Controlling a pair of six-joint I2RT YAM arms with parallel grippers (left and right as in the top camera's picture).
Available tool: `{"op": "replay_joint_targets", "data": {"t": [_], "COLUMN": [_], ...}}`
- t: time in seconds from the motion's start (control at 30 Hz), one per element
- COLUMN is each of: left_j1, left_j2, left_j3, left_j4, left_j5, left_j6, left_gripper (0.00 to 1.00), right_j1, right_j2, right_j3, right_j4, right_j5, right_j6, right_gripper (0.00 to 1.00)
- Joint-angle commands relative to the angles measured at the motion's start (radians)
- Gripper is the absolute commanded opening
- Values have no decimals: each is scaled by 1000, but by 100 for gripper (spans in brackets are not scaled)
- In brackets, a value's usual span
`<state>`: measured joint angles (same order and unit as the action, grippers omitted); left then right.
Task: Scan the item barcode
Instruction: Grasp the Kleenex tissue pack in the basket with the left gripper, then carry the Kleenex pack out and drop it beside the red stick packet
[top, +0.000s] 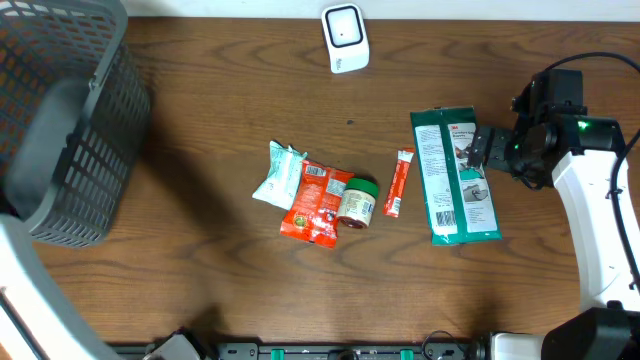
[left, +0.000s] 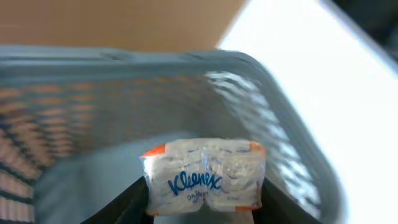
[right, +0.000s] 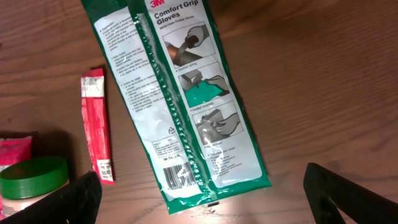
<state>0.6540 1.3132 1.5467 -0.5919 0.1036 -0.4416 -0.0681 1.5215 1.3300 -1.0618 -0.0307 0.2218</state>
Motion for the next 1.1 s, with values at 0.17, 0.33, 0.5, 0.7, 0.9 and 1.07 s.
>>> {"op": "replay_joint_targets", "data": {"t": [0.17,0.33,0.5,0.7,0.9,1.07], "left_j1": [-239,-439,-659,-855,-964,-1009], "left_j2": [-112,-58,58,266,493,662], "left_j3": [5,-4,-45,-53,-53,-53], "left_j4": [-206,-313,-305,-163,100,301], "left_j5": [378,464,492,645,868,993], "left_j6": [40,118,135,142,140,126], "left_gripper": [49,49,49,49,49,52], "right_j1": [-2,-2,-2,-2,-2,-2], "right_j2": [3,3,3,3,3,3], "right_j3": [-4,-4,-4,-4,-4,-4], "right_j4": [-1,-1,-1,-1,-1,-1], "right_j5": [-4,-4,-4,-4,-4,-4], "right_j6": [-13,-14,-13,-13,-14,-13], "right_gripper": [99,99,99,99,99,99]}}
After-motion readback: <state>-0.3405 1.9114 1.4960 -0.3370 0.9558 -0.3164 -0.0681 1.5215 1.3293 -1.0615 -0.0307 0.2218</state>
